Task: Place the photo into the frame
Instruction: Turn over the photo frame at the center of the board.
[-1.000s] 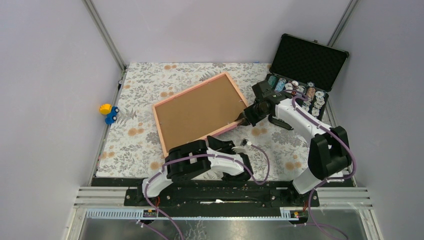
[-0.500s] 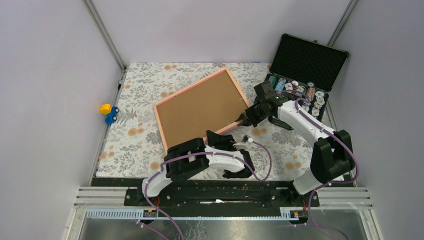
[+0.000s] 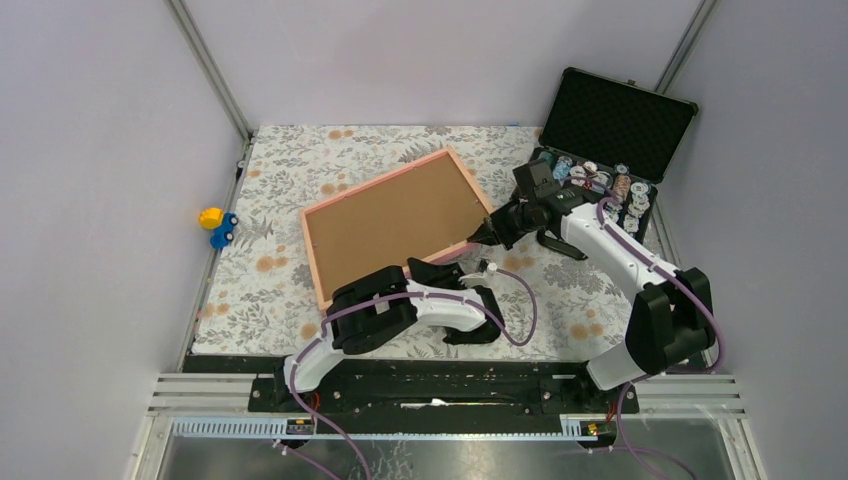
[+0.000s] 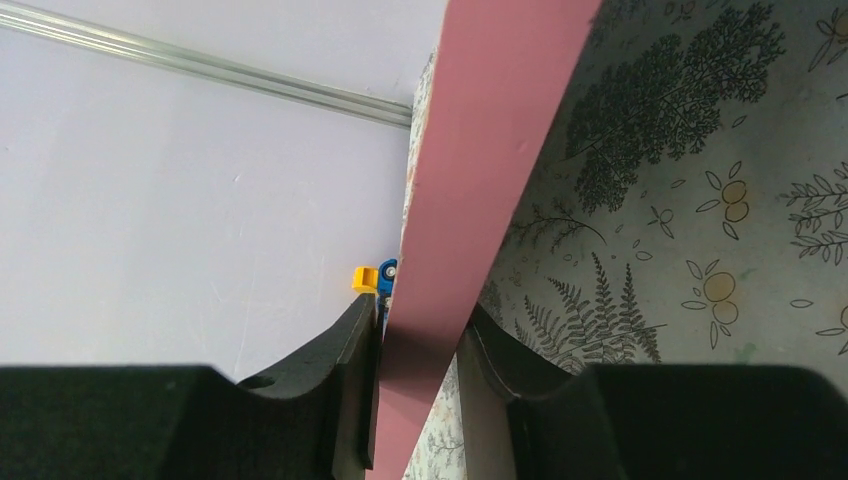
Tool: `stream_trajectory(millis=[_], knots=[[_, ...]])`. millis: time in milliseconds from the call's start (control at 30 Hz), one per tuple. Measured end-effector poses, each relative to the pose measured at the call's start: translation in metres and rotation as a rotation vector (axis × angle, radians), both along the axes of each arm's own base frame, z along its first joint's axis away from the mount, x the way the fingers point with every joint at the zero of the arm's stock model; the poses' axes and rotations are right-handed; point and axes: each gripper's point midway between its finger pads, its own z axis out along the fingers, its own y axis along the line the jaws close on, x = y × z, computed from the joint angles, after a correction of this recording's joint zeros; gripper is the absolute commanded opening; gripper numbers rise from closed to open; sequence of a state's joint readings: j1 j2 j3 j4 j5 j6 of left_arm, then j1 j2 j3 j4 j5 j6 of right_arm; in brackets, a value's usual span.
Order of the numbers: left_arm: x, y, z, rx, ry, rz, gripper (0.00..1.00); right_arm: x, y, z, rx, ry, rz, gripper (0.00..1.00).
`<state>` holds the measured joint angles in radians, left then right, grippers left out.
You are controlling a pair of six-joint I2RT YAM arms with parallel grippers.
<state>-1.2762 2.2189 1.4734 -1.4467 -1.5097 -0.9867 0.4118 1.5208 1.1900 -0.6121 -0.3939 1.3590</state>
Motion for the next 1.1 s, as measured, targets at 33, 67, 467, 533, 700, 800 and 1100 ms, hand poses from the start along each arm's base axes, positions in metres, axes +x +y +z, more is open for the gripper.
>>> stream_trajectory(millis=[33,67,467,533,700,800,1100], knots=[[0.000,0.000,0.000,0.005,0.002,0.000,0.09,0.001,0.000,0.003,0.004,-0.018,0.004,0.16],[-0.001,0.000,0.000,0.010,0.006,0.000,0.06,0.002,0.000,0.007,0.005,-0.036,0.008,0.34],[-0.010,-0.004,0.007,0.042,0.062,-0.004,0.00,0.037,-0.031,0.087,-0.203,-0.635,0.257,1.00],[-0.010,-0.010,0.012,0.030,0.095,0.003,0.00,0.034,-0.045,0.115,-0.276,-0.785,0.287,1.00],[-0.015,-0.023,0.024,-0.027,0.281,-0.033,0.00,0.018,-0.083,0.170,-0.456,-1.031,0.267,1.00],[-0.019,-0.029,0.040,-0.061,0.375,-0.089,0.00,0.010,-0.106,0.187,-0.563,-1.107,0.228,1.00],[-0.017,-0.079,0.070,-0.286,0.593,-0.219,0.00,0.004,-0.137,0.147,-0.739,-1.033,0.231,1.00]])
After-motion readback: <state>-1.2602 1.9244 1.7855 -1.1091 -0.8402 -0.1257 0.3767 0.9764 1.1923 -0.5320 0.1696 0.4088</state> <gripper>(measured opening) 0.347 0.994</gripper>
